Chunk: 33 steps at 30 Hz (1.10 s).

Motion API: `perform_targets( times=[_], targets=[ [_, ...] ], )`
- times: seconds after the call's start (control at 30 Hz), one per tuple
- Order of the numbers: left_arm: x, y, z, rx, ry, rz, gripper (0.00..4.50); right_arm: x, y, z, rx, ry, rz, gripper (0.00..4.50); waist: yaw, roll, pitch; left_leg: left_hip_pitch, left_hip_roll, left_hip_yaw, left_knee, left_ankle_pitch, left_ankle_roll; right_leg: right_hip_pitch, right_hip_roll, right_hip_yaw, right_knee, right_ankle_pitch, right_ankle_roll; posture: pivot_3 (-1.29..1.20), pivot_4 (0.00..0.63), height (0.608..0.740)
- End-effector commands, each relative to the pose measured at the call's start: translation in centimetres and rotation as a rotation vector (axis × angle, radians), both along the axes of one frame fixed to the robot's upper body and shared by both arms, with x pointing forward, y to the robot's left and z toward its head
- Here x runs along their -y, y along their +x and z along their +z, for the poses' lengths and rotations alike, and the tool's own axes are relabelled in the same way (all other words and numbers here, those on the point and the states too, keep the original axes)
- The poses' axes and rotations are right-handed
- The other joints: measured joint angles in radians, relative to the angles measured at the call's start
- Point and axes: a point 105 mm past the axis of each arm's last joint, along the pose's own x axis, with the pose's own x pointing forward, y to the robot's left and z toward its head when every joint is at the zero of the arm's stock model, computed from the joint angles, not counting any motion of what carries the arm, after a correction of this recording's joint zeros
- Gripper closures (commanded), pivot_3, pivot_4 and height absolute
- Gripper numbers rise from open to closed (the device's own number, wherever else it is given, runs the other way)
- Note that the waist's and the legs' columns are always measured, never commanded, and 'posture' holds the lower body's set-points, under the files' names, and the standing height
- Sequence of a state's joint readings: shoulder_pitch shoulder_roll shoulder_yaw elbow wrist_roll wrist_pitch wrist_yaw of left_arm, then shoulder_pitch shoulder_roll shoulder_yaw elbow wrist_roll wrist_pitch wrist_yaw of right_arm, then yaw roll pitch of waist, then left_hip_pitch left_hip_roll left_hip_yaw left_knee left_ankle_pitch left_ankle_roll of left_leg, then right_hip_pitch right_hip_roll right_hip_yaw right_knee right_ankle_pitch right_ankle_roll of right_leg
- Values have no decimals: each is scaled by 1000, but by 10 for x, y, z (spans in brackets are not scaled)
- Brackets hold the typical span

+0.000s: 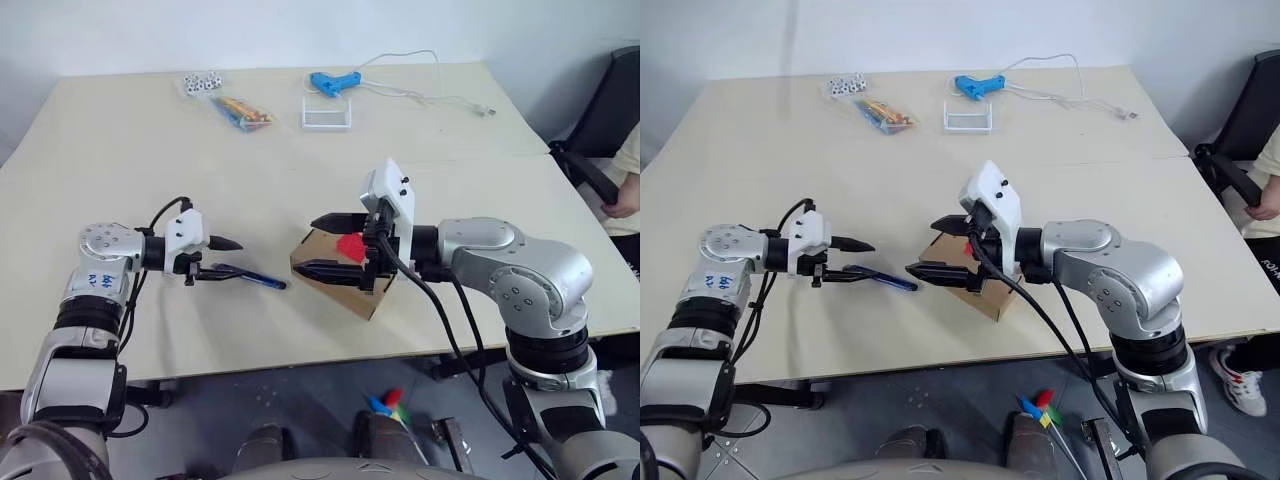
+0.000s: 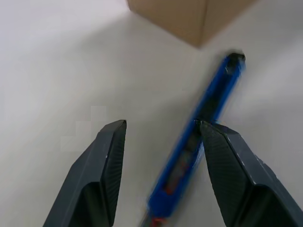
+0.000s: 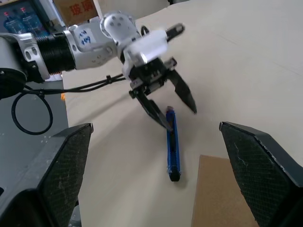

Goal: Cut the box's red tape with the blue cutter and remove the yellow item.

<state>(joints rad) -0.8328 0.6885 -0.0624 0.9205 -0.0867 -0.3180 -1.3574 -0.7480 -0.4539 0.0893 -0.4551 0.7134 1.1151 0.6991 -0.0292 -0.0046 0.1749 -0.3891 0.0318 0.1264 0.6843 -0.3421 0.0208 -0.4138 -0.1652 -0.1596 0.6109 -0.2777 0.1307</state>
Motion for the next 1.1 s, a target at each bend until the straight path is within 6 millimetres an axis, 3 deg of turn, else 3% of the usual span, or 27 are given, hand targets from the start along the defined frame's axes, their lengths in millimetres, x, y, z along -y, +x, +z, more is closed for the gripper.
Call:
perform_targets(
  times=[0.03,0.5,0.8,1.1],
  targets=[
    [-3,0,-3,-20,51,-21,1877,3,-10,4,34,-6,9,0,1,0,0,0,0,0,0,0,0,0,0,0,0,0,0,0,150,740],
    [-8,3,2,-31,71,-18,1877,6,-10,3,27,-3,-23,0,1,0,0,0,0,0,1,0,0,0,0,0,0,0,0,0,150,740],
    [-15,-14,-10,-126,121,-83,1877,5,-8,3,25,3,-22,0,0,0,0,0,0,0,1,0,0,0,0,0,0,0,0,0,150,740],
    [-12,3,11,60,79,-23,1877,1,-12,1,19,13,-9,0,1,0,0,0,0,-1,1,0,0,0,0,0,0,0,0,0,150,740]
  ],
)
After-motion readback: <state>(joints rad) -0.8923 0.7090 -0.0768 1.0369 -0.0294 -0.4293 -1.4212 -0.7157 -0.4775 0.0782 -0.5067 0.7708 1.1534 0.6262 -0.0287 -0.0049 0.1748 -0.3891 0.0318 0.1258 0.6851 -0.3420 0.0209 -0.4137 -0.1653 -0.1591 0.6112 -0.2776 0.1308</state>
